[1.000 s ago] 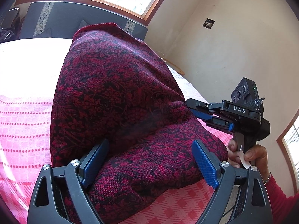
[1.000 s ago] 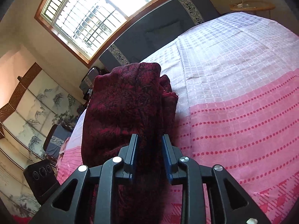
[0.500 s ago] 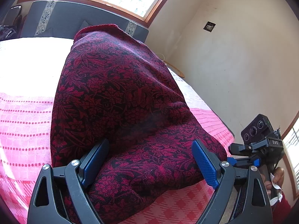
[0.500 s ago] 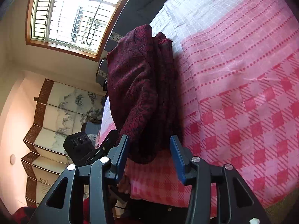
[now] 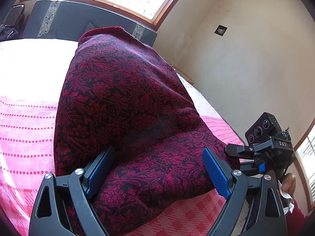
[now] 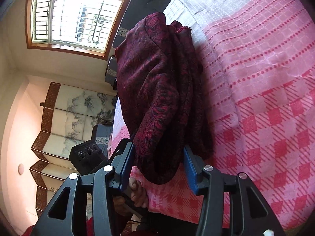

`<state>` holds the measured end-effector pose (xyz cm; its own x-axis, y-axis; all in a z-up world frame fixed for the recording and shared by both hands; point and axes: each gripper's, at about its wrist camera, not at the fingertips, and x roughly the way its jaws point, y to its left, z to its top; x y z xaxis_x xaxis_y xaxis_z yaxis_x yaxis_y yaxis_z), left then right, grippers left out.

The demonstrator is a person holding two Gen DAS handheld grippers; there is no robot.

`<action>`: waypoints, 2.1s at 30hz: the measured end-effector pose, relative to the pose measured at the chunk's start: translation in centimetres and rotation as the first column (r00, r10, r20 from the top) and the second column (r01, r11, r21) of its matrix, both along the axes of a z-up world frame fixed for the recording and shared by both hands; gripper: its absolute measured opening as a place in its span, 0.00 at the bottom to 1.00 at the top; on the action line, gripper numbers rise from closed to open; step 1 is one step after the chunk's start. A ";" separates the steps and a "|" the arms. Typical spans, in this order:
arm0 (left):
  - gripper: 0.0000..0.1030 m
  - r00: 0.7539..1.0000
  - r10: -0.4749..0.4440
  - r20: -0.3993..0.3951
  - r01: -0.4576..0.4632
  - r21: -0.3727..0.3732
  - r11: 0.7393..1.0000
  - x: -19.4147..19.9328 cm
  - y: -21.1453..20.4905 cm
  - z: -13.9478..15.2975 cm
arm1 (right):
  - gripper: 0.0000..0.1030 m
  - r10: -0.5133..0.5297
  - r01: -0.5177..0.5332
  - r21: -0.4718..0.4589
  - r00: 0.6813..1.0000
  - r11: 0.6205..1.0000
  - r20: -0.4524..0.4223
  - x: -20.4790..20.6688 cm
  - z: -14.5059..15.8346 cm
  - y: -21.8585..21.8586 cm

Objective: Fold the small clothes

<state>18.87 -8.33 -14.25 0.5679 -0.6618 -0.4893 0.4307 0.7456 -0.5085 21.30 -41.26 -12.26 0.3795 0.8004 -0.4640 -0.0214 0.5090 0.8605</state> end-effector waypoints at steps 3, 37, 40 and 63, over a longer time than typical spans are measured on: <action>0.87 1.000 0.003 0.001 -0.003 -0.013 1.000 0.0 0.3 -0.1 | 0.17 0.030 -0.028 -0.047 0.999 0.999 0.031 1.5 0.0 1.0; 0.88 0.991 0.131 0.037 -0.133 0.070 0.989 -0.2 1.6 3.3 | 0.11 -0.053 0.089 -0.176 0.979 0.980 0.197 1.3 -1.7 0.4; 0.92 0.983 0.164 0.082 -0.172 0.103 0.980 -0.1 2.6 4.1 | 0.11 -0.066 0.119 -0.225 0.971 0.967 0.228 0.1 -1.0 1.0; 0.92 0.978 0.170 -0.124 -0.150 0.152 0.977 2.7 2.2 -1.2 | 0.23 0.058 0.128 -0.451 0.925 0.883 0.375 4.6 8.5 4.2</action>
<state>21.54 -6.10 -15.42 0.5830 -0.4863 -0.6509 0.2345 0.8677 -0.4382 25.95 -37.09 -3.79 0.6194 0.5126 -0.5946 -0.2621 0.8490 0.4589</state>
